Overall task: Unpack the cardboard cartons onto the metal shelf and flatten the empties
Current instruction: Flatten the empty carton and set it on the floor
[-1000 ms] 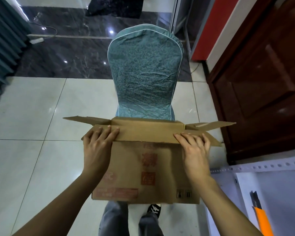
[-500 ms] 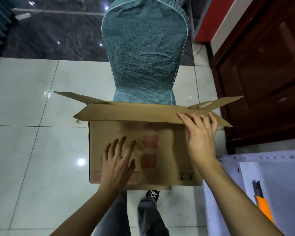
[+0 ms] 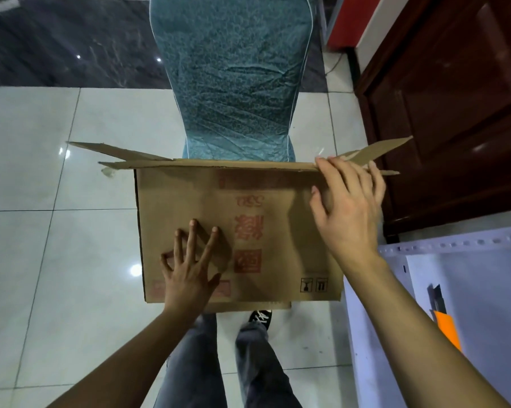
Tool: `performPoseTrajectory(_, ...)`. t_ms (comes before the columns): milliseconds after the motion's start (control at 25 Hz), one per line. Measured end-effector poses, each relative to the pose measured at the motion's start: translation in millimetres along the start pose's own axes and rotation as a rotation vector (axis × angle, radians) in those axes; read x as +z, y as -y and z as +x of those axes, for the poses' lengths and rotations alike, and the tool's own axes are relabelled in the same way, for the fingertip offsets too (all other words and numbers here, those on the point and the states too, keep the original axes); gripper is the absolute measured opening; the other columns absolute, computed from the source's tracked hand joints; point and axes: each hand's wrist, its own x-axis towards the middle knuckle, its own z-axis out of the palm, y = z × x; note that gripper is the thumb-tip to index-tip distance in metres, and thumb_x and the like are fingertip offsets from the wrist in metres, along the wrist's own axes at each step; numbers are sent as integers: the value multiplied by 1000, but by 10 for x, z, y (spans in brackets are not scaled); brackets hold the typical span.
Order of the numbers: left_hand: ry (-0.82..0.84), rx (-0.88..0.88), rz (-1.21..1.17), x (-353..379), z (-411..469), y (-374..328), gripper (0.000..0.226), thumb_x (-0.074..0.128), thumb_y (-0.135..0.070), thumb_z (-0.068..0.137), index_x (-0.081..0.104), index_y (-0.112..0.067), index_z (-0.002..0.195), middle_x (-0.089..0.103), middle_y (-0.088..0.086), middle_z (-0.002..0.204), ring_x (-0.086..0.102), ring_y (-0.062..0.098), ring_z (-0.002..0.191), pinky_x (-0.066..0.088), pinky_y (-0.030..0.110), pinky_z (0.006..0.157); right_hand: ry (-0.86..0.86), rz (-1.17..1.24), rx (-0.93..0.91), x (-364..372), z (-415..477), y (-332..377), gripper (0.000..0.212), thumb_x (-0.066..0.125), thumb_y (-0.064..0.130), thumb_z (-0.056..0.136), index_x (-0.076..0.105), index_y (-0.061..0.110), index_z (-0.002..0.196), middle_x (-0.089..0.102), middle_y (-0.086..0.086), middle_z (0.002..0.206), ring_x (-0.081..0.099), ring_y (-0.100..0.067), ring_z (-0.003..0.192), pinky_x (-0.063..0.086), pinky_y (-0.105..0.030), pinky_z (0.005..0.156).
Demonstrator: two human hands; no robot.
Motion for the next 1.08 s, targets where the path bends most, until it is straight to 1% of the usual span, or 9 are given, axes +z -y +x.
performPoseTrajectory(80,6,-7,-2,2,-15,-18,106,71,-57,83,-3,-43,158,-18,2,167,-12,39,152,21,79,107,0,24,47,-48,-109,-54,56,63,18,92,51,15,147,51,-5,149,40,-21,144,20,-52,122)
performPoseTrajectory(160,14,-6,9,2,-25,-40,106,71,-56,83,-2,-43,158,-19,2,167,-12,39,152,21,78,107,21,23,78,-78,-236,-87,67,63,14,90,42,14,153,39,-5,159,31,-20,150,18,-51,124)
performPoseTrajectory(320,46,-17,27,4,-21,-42,105,68,-58,83,-5,-43,158,-23,2,166,-16,39,151,18,77,110,61,19,82,-34,-497,-73,74,63,13,91,31,13,158,29,-7,164,24,-21,153,18,-51,124)
performPoseTrajectory(480,63,-30,47,24,-49,-24,108,73,-53,82,-4,-42,158,-23,1,166,-13,39,152,21,76,110,372,4,207,204,-1064,-102,89,70,25,90,17,26,161,19,-6,167,20,-25,153,19,-54,124)
performPoseTrajectory(640,67,-26,53,61,-95,41,111,76,-43,82,-6,-43,158,-23,1,166,-14,38,152,21,75,111,705,-19,517,417,-1649,-219,126,81,55,74,-11,42,158,1,-15,166,11,-38,153,19,-65,119)
performPoseTrajectory(720,69,-24,67,70,-116,84,114,78,-43,80,-6,-43,158,-22,1,166,-12,39,152,24,73,110,801,8,642,479,-1865,-267,141,84,64,65,-25,46,153,-7,-18,166,8,-42,153,18,-68,116)
performPoseTrajectory(800,70,-17,76,70,-112,103,118,81,-45,77,-6,-42,158,-20,2,166,-10,39,152,26,72,110,828,33,697,526,-2018,-281,147,87,62,62,-31,47,149,-8,-21,166,14,-45,151,22,-70,113)
performPoseTrajectory(920,82,-16,81,69,-70,79,118,79,-53,76,-6,-43,157,-20,2,166,-12,38,152,24,72,110,835,41,713,576,-2084,-297,150,91,46,65,-35,46,147,-2,-24,165,29,-48,145,30,-69,112)
performPoseTrajectory(1080,70,-30,78,43,-26,75,115,74,-60,77,-7,-45,157,-21,1,166,-13,37,152,25,71,110,786,31,638,640,-2098,-280,148,92,32,67,-29,44,151,14,-23,159,49,-46,128,42,-65,105)
